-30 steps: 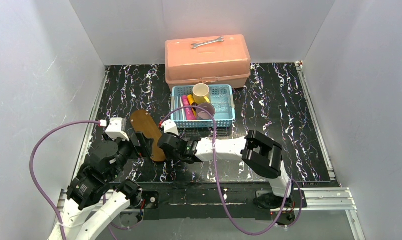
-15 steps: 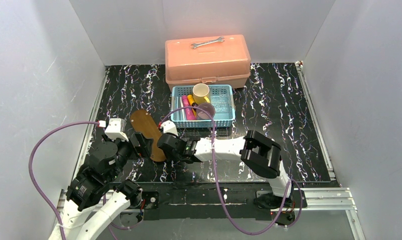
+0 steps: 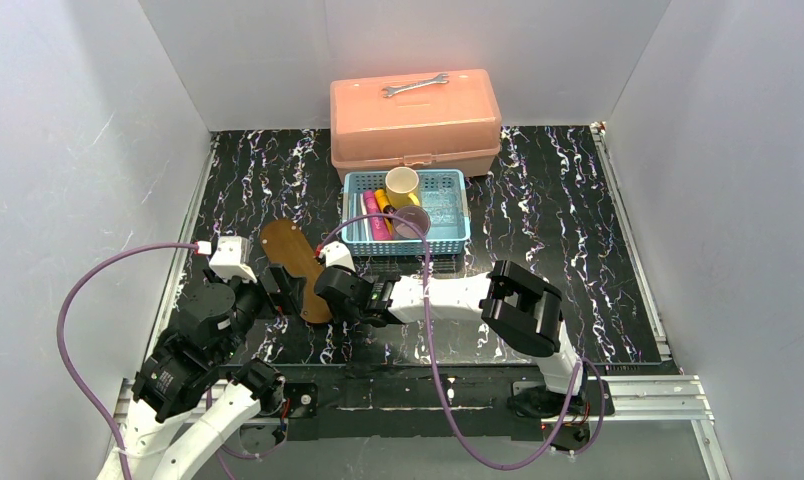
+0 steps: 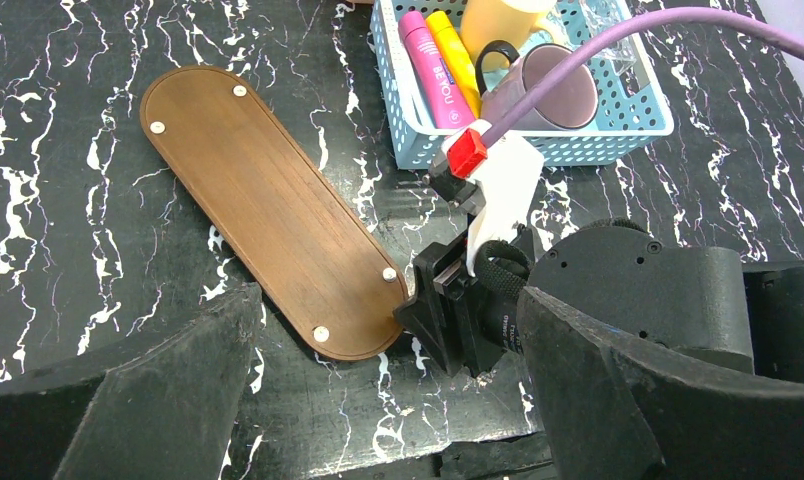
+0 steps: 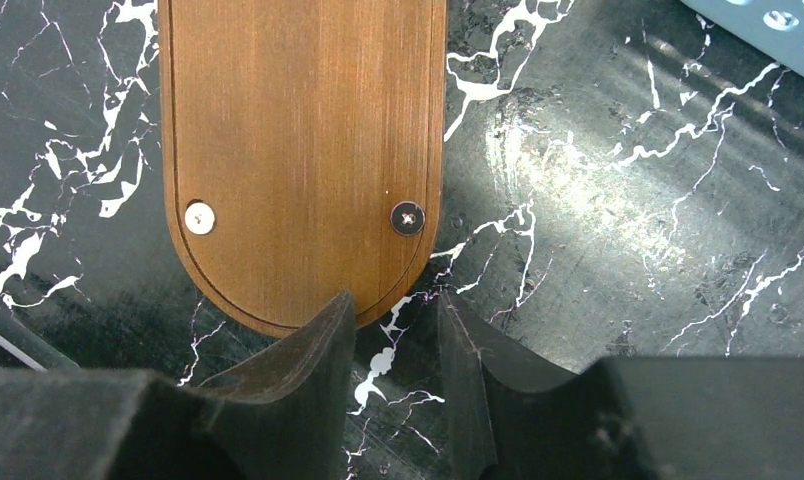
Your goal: Prepare toiletry sets of a toothbrush and toothpaste on the tray
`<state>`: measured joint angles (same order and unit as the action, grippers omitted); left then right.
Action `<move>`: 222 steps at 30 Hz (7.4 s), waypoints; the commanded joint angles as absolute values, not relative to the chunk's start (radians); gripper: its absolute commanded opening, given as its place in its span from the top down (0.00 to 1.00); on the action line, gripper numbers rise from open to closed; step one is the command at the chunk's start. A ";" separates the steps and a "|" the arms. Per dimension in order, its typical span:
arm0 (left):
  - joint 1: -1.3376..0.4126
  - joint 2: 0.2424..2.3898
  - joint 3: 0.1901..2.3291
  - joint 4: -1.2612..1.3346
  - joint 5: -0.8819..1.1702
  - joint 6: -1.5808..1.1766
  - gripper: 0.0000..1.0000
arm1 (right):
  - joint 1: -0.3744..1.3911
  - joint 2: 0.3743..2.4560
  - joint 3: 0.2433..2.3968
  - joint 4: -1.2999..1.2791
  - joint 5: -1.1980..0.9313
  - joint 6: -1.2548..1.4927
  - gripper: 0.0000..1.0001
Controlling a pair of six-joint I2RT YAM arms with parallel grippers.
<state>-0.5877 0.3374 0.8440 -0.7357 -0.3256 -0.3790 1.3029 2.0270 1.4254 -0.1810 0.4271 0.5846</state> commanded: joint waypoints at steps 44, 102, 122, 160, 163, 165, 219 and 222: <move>-0.591 0.341 0.839 -0.752 -0.370 -0.388 0.01 | 1.195 1.670 0.951 -0.228 0.482 0.573 0.64; -0.591 0.367 0.841 -0.752 -0.359 -0.385 0.01 | 0.946 1.366 0.775 -0.241 0.178 0.507 0.64; -0.591 0.362 0.841 -0.752 -0.360 -0.385 0.01 | 0.959 1.415 0.781 -0.288 0.268 0.487 0.64; -0.591 0.358 0.839 -0.752 -0.357 -0.387 0.01 | 0.959 1.232 0.667 -0.503 0.472 0.516 0.66; -0.591 0.359 0.839 -0.752 -0.356 -0.387 0.01 | 0.959 1.221 0.660 -0.515 0.471 0.526 0.66; -0.591 0.359 0.838 -0.752 -0.356 -0.387 0.01 | 0.959 1.215 0.657 -0.521 0.472 0.530 0.66; -0.591 0.376 0.841 -0.752 -0.304 -0.390 0.01 | 0.909 1.799 1.593 -0.460 0.337 0.316 0.49; -0.591 0.374 0.840 -0.752 -0.303 -0.390 0.01 | 0.891 1.834 1.613 -0.456 0.323 0.322 0.51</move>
<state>-0.5877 0.3779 0.8440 -0.7422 -0.3023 -0.3935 0.9176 1.8057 1.5482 -0.4515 0.3336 0.3321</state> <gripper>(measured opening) 0.992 0.500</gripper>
